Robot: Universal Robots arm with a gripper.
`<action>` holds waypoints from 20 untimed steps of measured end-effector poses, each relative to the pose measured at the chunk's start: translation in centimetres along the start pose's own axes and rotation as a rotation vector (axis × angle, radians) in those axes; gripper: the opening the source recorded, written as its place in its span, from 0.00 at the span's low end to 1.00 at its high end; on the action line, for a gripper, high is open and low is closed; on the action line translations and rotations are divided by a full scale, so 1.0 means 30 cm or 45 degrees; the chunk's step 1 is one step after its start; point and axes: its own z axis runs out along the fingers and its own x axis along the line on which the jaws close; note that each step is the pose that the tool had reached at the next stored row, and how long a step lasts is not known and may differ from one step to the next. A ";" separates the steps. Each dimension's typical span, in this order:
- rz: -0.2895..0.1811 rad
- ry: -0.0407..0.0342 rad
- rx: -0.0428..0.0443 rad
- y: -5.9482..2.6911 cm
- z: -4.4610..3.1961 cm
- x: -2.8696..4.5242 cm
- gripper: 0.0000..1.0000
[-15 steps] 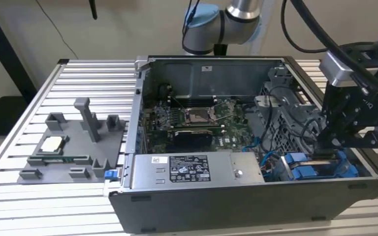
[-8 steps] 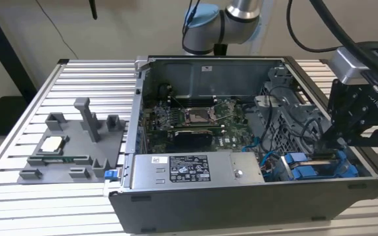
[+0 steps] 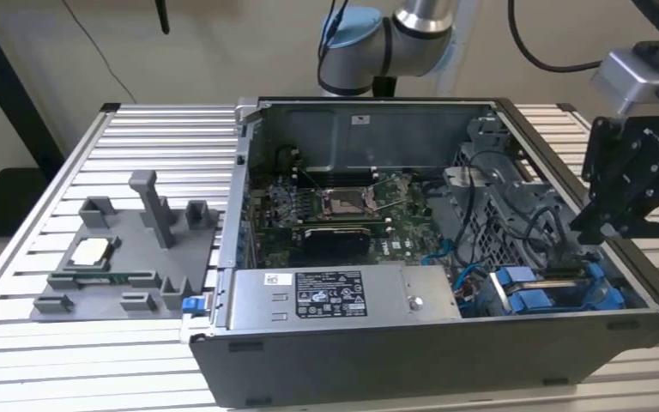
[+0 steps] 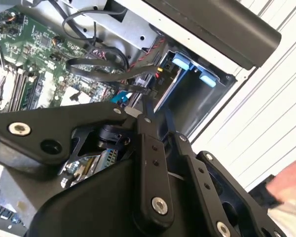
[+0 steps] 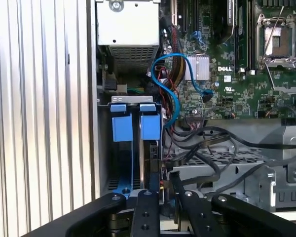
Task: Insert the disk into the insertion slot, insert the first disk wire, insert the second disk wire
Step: 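Insert the second disk wire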
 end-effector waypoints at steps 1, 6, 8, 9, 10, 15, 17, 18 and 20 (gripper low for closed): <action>0.000 0.0001 -0.001 0.000 -0.008 -0.001 0.24; 0.000 0.0001 -0.002 0.002 -0.046 -0.004 0.24; 0.000 0.0001 -0.002 0.002 -0.058 -0.005 0.24; 0.000 0.0000 -0.002 0.002 -0.063 -0.006 0.24; 0.000 0.0001 -0.002 0.003 -0.068 -0.006 0.24; 0.000 0.0000 -0.002 0.003 -0.089 -0.008 0.24; 0.000 0.0000 -0.002 0.003 -0.090 -0.008 0.24; 0.000 0.0000 -0.002 0.003 -0.091 -0.008 0.24; 0.000 0.0001 -0.002 0.003 -0.092 -0.009 0.24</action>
